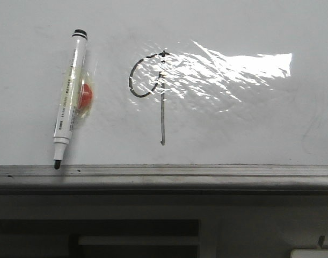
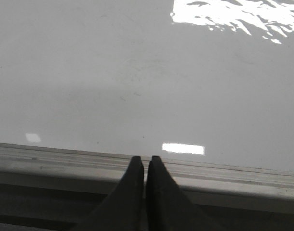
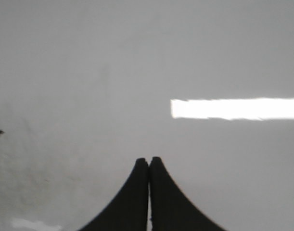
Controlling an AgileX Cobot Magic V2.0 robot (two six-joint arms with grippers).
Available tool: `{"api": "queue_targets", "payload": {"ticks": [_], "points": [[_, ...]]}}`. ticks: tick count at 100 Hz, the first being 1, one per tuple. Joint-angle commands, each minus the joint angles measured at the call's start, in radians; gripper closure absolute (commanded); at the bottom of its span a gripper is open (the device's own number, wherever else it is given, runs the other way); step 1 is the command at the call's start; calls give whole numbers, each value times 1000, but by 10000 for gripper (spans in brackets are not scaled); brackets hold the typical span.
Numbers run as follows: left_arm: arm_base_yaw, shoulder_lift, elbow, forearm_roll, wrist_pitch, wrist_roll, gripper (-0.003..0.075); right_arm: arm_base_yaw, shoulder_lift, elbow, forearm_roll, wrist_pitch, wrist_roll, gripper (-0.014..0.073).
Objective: Write number 9 on whiteboard
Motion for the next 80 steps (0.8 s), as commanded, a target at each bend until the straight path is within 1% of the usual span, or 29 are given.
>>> {"api": "queue_targets", "payload": {"ticks": [1,12,17,24,48,80], "points": [[3,-27,20,-1,-38,-12,741,-96,-9,27,-8,44,17,657],[3,-27,20,-1,-38,-12,741,-195,-13,27,-8,200,32,657],[3,-27,20,-1,-38,-12,741,-218,-13,27,-14,263,32,657],[3,-27,20,-1,-38,-12,741,-231,-13,27,-39,311,35,657],[3,-27,20,-1,-38,-12,741,-231,-15,27,-59,379,37,657],[3,-27,20,-1,-38,-12,741,-231,-15,27,-61,381,35,657]]}}
